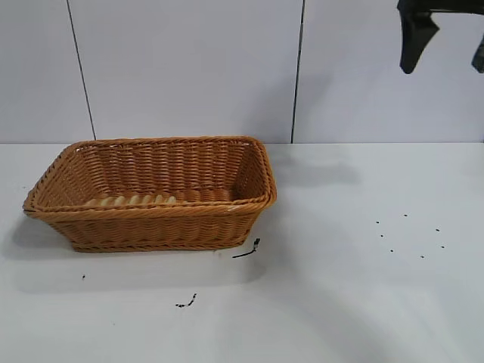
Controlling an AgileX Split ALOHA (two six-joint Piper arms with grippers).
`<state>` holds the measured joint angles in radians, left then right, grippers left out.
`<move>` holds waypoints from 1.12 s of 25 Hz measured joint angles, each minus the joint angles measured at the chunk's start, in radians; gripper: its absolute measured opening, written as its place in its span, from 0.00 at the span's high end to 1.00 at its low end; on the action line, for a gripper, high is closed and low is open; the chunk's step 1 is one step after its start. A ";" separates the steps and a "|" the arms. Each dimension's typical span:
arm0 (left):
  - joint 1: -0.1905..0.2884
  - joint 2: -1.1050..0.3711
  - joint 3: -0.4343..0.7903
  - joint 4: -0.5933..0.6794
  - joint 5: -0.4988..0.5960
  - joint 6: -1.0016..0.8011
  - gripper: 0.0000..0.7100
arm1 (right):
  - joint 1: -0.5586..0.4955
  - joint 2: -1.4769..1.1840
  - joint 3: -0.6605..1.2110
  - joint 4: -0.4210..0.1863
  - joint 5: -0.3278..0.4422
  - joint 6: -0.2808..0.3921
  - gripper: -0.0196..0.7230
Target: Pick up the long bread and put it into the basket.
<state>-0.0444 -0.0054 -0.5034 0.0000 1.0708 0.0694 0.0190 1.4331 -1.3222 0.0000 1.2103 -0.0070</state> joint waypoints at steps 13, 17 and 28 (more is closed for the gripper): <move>0.000 0.000 0.000 0.000 0.000 0.000 0.02 | 0.000 -0.893 0.645 0.000 -0.108 -0.008 0.07; 0.000 0.000 0.000 0.000 0.000 0.000 0.02 | 0.000 -1.148 0.771 0.016 -0.166 -0.008 0.07; 0.000 0.000 0.000 0.000 0.000 0.000 0.02 | 0.000 -1.439 0.834 0.033 -0.178 0.007 0.07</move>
<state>-0.0444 -0.0054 -0.5034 0.0000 1.0708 0.0694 0.0190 -0.0054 -0.4879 0.0328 1.0323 0.0000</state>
